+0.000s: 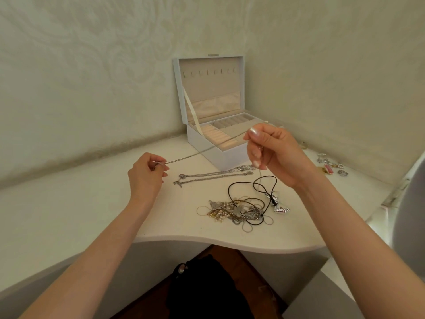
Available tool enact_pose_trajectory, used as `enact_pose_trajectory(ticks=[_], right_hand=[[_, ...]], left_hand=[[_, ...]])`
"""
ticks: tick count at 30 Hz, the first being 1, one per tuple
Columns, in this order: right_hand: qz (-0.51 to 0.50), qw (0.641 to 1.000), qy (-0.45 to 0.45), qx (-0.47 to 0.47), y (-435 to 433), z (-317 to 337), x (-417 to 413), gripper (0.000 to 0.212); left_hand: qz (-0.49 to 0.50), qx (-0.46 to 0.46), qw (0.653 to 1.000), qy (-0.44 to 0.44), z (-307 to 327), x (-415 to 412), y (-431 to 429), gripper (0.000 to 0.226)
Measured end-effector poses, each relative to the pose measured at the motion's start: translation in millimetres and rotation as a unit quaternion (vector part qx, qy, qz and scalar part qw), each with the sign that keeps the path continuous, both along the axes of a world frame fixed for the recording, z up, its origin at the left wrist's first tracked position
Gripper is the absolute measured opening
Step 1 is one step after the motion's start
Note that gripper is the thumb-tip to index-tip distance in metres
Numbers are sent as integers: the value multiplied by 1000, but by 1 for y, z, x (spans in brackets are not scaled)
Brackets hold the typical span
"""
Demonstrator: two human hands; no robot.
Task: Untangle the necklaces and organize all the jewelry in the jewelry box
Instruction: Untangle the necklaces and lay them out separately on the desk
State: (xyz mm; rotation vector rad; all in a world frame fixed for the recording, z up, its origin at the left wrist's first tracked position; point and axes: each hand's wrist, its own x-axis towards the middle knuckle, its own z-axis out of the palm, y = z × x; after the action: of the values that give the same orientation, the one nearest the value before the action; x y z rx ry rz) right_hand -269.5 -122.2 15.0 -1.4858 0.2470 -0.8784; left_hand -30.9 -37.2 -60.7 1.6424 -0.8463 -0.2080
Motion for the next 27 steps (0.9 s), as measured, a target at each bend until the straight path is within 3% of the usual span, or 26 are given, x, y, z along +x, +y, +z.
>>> enact_pose_trajectory(ticks=[4,7,14,20,24,27], right_hand=[[-30,999,27,-7,-5,-1,-5,15],[-112,988,100,-44,-15,-6,-12,12],[-272,908,284,-145,-58,-27,-21,11],[-307,852,378,-193,-84,-43,-18,9],[-290,868,359,-184,-84,-55,-20,10],[-273,894,320,-154,-79,-58,-27,10]], left_hand=[[8,16,1000,3,-3,7,1,18],[16,26,1000,-5,-5,14,2,17],[14,48,997,-61,-4,25,1,9],[-24,64,990,-121,-4,21,-6,9],[-37,52,991,-122,-7,22,0,6],[-49,23,984,-169,-5,23,13,6]])
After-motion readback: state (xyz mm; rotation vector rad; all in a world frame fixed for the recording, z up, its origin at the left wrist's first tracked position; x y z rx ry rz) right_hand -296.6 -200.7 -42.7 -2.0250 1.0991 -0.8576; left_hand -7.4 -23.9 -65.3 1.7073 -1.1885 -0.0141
